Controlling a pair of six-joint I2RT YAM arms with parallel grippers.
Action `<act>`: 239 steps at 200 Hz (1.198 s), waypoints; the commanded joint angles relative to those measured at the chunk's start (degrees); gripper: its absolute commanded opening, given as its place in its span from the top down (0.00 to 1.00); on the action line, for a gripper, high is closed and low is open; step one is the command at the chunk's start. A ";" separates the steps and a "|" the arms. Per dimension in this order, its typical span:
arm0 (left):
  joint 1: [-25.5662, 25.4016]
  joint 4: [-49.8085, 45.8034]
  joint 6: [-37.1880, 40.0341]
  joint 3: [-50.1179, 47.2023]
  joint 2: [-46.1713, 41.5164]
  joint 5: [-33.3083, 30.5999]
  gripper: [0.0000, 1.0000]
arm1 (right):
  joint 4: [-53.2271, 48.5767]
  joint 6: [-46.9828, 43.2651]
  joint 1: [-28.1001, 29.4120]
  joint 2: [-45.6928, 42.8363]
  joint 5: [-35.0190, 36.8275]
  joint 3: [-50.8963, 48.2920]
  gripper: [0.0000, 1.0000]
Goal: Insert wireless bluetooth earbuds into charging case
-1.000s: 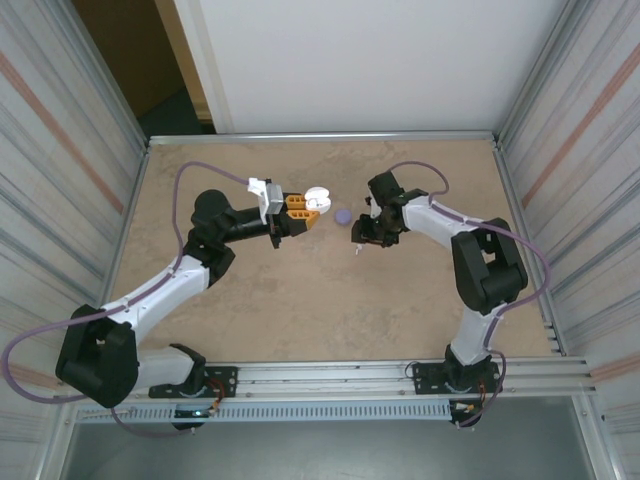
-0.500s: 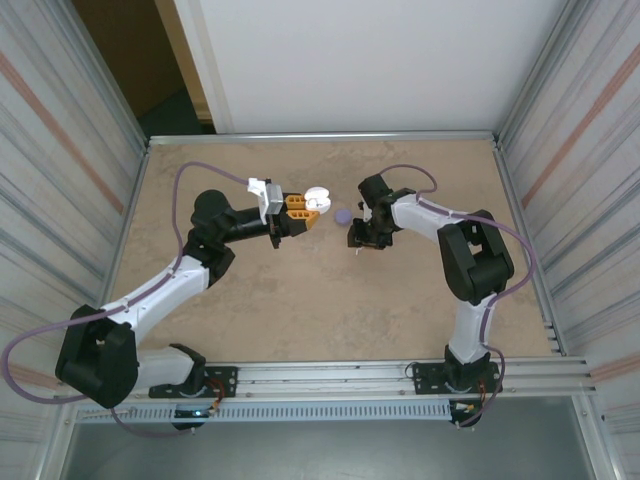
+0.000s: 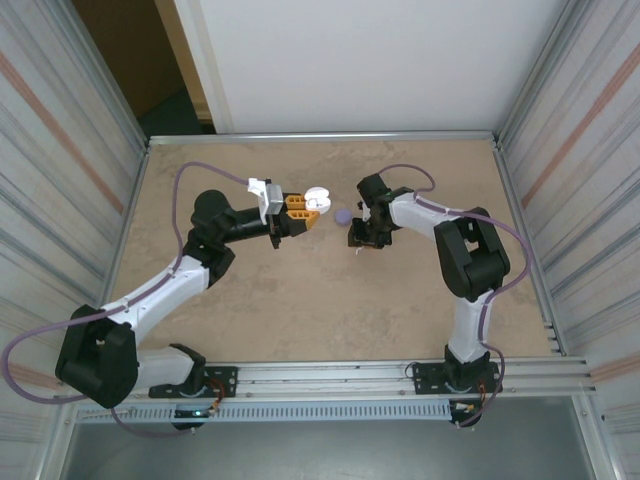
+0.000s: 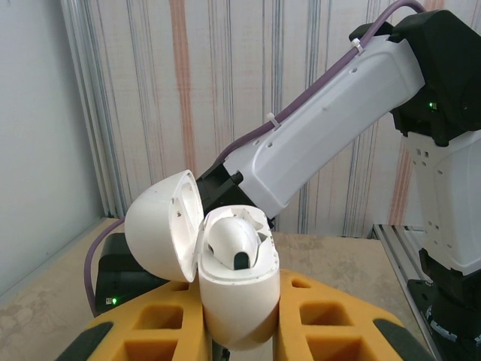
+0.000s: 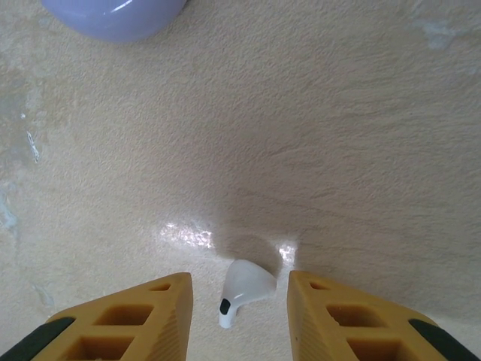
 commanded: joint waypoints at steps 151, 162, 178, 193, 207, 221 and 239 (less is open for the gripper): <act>0.39 0.01 1.01 -0.26 -2.40 -0.52 1.00 | -1.02 -1.84 0.00 3.84 -0.30 2.20 0.73; 0.35 0.01 1.03 -0.21 -2.39 -0.51 1.00 | -1.07 -1.83 0.00 3.77 -0.46 1.99 0.75; 0.35 0.01 1.01 -0.13 -2.29 -0.56 1.00 | -1.03 -1.85 0.05 3.55 -0.39 2.03 0.77; 0.37 0.06 1.03 -0.21 -2.39 -0.57 1.00 | -1.02 -1.92 0.08 3.30 -0.40 2.08 0.78; 0.35 -0.07 1.03 -0.20 -2.36 -0.57 1.00 | -1.07 -1.91 0.09 2.89 -0.34 2.08 0.79; 0.35 -0.05 1.02 -0.26 -2.46 -0.55 1.00 | -1.04 -1.86 0.08 2.47 -0.39 1.94 0.80; 0.40 -0.08 1.04 -0.25 -2.48 -0.52 1.00 | -1.05 -1.89 0.09 1.91 -0.30 1.86 0.80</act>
